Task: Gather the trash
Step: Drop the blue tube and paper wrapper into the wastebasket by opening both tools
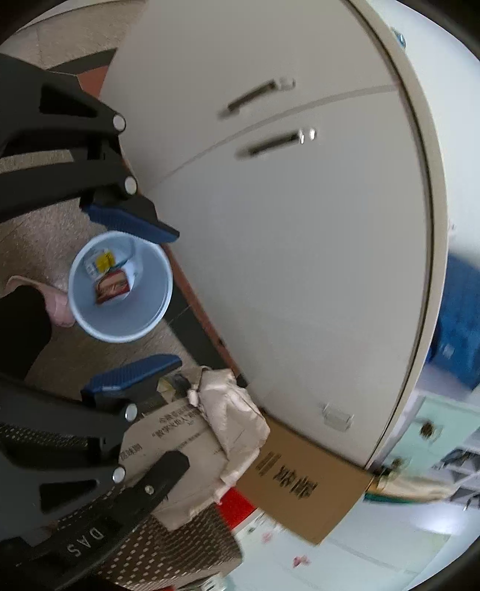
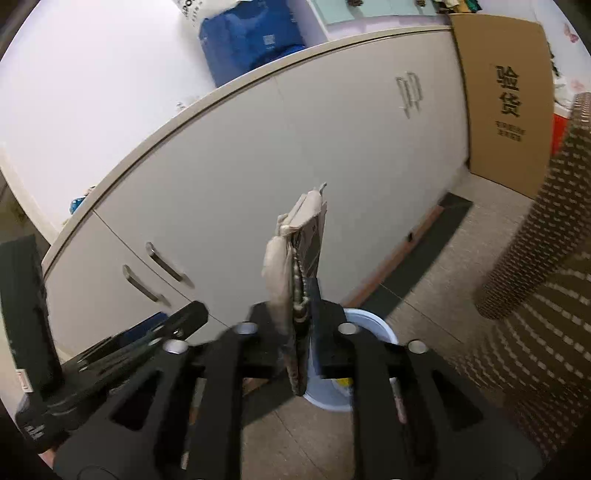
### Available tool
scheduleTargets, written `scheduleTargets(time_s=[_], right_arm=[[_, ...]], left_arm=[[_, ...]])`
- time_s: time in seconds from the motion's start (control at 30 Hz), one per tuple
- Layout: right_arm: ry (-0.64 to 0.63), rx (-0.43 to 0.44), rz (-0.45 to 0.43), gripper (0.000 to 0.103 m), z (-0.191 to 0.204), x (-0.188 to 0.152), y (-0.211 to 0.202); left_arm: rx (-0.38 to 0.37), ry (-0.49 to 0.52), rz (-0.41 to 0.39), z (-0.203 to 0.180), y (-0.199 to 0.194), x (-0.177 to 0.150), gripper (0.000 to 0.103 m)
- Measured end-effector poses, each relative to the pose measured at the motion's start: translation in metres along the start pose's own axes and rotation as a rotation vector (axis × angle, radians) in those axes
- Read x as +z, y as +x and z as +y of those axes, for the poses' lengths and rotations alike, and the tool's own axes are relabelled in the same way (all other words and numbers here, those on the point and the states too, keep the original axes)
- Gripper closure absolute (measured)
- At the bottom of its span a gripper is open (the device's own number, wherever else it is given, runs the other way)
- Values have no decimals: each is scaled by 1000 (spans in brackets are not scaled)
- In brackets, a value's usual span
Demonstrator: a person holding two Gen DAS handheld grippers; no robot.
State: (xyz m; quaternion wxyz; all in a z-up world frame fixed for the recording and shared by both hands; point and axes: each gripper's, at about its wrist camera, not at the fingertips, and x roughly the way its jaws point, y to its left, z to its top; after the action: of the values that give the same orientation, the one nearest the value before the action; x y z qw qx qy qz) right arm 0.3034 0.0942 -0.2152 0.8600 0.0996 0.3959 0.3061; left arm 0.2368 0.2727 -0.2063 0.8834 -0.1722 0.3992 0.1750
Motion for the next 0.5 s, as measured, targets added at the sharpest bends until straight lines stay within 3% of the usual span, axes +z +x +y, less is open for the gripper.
scheduleTargets(time_s=[0.03,0.27,0.5], right_arm=[[9,0,8,23,-1,0,5],[25,-33,23,23,-9,-10,4],[-26,-142,-47,23,-7,-1,-33]], left_arm=[[25,-9,-3,4,0,2,38],[35,12,14,6,0,-1,35],[-19,48,-3,-18,-18,-4,34]])
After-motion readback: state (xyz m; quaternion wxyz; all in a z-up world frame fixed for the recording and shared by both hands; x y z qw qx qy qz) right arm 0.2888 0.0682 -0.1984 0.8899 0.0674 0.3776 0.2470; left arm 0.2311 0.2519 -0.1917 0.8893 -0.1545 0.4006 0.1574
